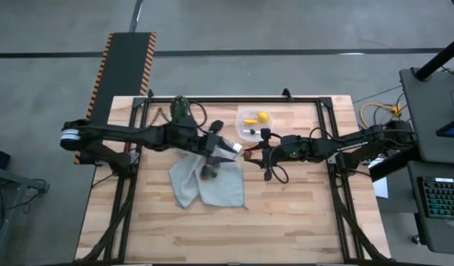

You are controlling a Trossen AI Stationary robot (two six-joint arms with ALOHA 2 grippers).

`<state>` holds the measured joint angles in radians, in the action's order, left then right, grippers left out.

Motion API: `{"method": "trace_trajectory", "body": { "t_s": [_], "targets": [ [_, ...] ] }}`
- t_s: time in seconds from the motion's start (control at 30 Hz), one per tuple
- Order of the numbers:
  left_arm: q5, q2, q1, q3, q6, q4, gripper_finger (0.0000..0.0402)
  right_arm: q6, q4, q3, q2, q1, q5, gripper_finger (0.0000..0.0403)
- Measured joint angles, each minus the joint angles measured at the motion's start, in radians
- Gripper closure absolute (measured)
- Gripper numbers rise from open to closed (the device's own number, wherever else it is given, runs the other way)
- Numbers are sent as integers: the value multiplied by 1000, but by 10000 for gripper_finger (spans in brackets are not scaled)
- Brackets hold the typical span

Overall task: Pick and placing Produce into tupperware
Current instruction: Put the red strawberry into the transparent bin

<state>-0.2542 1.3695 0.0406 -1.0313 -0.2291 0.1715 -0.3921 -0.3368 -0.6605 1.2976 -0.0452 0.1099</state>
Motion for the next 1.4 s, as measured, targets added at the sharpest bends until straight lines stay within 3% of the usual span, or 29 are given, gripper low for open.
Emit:
{"method": "trace_trajectory", "body": {
  "t_s": [0.07,0.17,0.33,0.47,0.6,0.77,0.9,1.27,1.4],
  "targets": [
    [33,-71,-13,3,-12,-117,288,0,2,0,0,0,0,277],
    [167,-177,-54,4,-10,-305,288,-1,15,-1,0,0,0,277],
    [288,-334,-141,45,81,-496,288,-1,16,-1,0,0,8,277],
    [426,-474,-206,150,167,-539,288,-1,21,-1,0,0,23,277],
    [472,-637,-236,302,268,-534,288,0,27,-1,0,0,25,277],
    [463,-811,-249,488,355,-441,288,0,29,-1,0,6,54,277],
    [363,-887,-255,611,328,-278,288,-1,30,-1,0,24,79,277],
    [338,-942,-254,860,275,91,288,-35,51,0,-1,212,67,277],
    [337,-938,-254,875,277,125,288,6,80,0,-1,339,-18,277]
  ]
}}
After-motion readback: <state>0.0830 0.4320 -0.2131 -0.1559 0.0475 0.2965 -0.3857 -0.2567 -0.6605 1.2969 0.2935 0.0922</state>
